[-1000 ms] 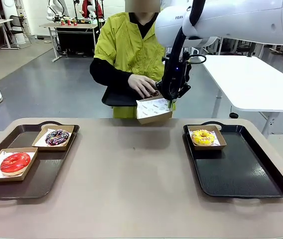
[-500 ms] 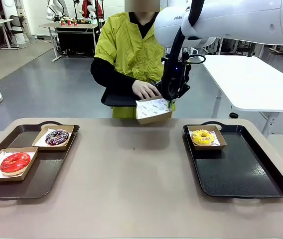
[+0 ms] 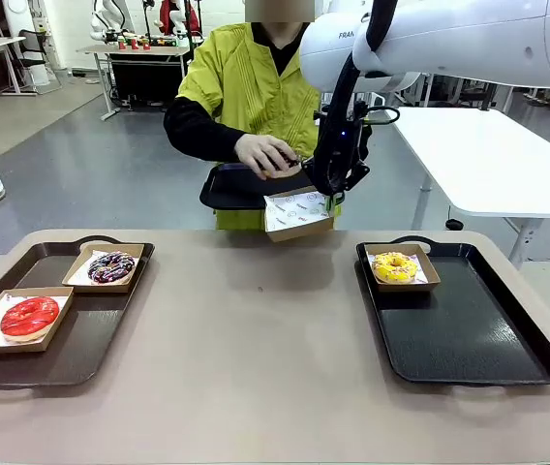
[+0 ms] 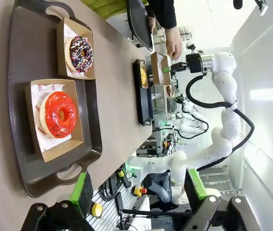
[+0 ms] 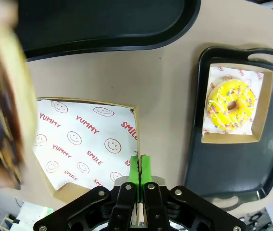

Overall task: Individually package the donuts and arrange them on the tray.
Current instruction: Place the picked Paper togo box on the Handle tray.

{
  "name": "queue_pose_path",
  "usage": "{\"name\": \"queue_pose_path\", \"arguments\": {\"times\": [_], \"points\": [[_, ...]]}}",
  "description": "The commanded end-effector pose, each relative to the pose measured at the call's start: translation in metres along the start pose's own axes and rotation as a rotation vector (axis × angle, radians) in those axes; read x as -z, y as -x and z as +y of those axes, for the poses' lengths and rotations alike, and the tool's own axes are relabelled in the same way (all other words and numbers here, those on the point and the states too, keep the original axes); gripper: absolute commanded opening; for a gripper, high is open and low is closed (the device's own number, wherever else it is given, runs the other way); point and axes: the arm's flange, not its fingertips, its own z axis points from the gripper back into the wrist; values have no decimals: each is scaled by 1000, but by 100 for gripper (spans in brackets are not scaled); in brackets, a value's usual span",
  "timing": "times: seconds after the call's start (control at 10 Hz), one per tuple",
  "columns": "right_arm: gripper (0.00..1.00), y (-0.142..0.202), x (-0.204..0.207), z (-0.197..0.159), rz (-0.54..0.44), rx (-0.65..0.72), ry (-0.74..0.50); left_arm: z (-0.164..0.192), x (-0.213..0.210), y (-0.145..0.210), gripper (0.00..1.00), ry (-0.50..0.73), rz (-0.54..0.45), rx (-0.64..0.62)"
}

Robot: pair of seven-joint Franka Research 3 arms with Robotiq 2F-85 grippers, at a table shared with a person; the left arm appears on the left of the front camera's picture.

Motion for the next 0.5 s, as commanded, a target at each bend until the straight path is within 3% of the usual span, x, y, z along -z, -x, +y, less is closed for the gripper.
{"name": "queue_pose_path", "arguments": {"times": [0.0, 0.4], "points": [[0, 2, -2, -2, 0, 6, -1, -3, 0, 1, 100, -10, -11, 6], [0, 2, -2, -2, 0, 6, -1, -3, 0, 1, 100, -10, -11, 6]]}}
